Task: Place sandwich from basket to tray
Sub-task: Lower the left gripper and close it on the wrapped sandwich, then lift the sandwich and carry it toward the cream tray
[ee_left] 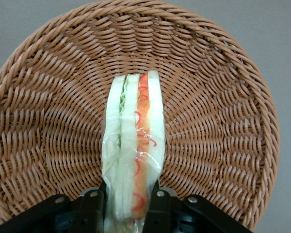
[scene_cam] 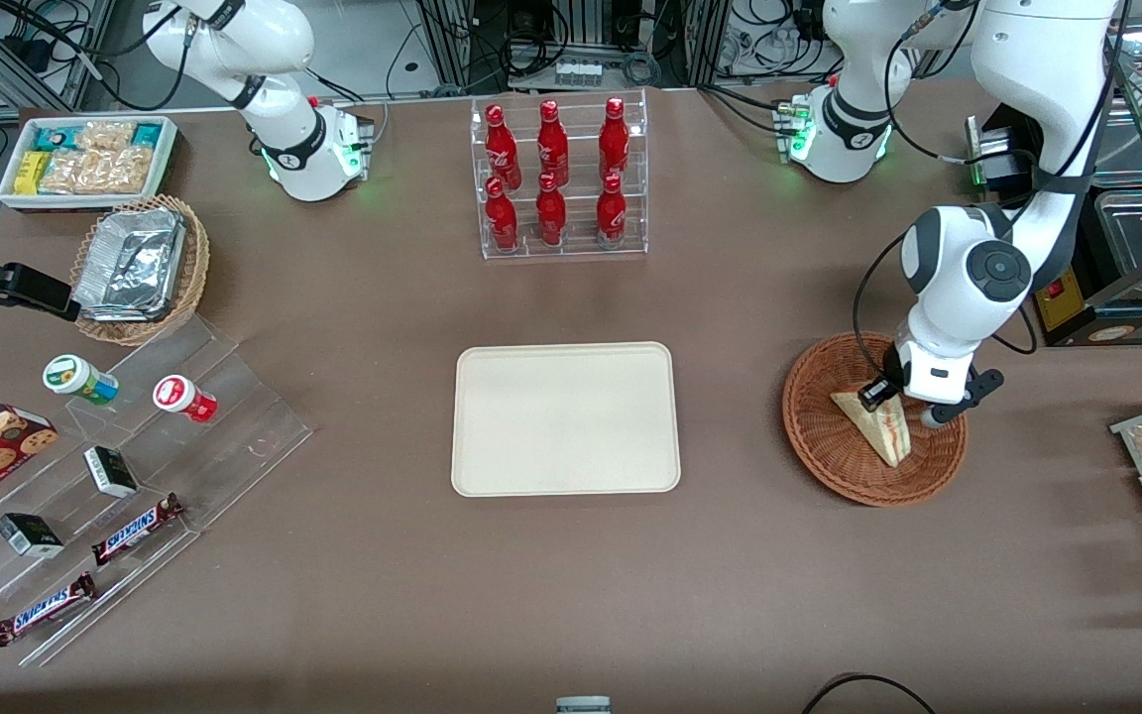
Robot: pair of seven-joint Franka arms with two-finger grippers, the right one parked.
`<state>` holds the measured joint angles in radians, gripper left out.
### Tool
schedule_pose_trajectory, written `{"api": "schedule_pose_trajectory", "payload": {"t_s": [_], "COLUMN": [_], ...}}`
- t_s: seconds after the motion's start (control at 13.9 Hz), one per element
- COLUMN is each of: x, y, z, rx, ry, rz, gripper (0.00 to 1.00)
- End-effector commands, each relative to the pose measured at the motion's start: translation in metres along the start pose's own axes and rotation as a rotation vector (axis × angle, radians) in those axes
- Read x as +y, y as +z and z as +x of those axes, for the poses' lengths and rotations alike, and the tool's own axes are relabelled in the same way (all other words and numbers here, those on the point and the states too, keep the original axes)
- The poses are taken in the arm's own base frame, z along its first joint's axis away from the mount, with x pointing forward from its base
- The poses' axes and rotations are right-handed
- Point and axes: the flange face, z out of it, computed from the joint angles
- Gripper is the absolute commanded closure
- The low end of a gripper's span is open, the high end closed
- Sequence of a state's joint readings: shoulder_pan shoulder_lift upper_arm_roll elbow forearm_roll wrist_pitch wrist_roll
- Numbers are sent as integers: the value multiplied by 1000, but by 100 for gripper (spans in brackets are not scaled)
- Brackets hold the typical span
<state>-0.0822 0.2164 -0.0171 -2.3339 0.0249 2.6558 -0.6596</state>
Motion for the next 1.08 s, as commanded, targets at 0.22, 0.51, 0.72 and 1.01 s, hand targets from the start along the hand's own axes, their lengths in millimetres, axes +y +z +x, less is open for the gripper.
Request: {"api": "schedule_pose_trajectory", "payload": {"t_s": [0.22,0.51,0.72,1.01], "x": [60,135,194,271], "y": [-78,-100,-95,-71], "z": [23,-23,-53,-98], "rx": [-73,-97,-91,-93], "ry": [205,375,468,569], "rz": [78,85,64,39], "gripper": [100,100,100,100]}}
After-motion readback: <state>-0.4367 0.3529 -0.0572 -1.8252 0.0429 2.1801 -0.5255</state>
